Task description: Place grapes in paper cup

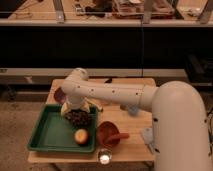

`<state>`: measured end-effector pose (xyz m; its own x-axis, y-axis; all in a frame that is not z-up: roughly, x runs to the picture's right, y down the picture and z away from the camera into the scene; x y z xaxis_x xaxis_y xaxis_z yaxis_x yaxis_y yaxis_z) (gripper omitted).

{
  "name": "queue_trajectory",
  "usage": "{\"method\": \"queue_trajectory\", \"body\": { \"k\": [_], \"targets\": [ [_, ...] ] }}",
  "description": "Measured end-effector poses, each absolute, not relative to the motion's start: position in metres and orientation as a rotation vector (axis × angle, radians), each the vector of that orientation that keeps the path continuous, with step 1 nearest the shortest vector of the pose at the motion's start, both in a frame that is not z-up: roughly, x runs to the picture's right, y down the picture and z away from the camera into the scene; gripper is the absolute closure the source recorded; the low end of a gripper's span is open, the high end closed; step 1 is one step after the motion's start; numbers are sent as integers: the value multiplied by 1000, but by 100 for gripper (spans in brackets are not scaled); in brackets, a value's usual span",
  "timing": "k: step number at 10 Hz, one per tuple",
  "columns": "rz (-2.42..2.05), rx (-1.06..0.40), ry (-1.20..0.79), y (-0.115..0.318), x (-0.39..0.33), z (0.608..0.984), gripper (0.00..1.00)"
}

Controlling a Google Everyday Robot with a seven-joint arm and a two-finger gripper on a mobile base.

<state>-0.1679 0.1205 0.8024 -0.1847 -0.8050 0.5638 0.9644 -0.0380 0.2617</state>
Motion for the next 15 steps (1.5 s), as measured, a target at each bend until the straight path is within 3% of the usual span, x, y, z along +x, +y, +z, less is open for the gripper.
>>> {"method": "queue_trajectory", "body": {
  "k": [7,15],
  "targets": [
    [-1665,-335,-650,154,-170,841,20],
    [-1674,-292,-606,146,-167,860,20]
  ]
}}
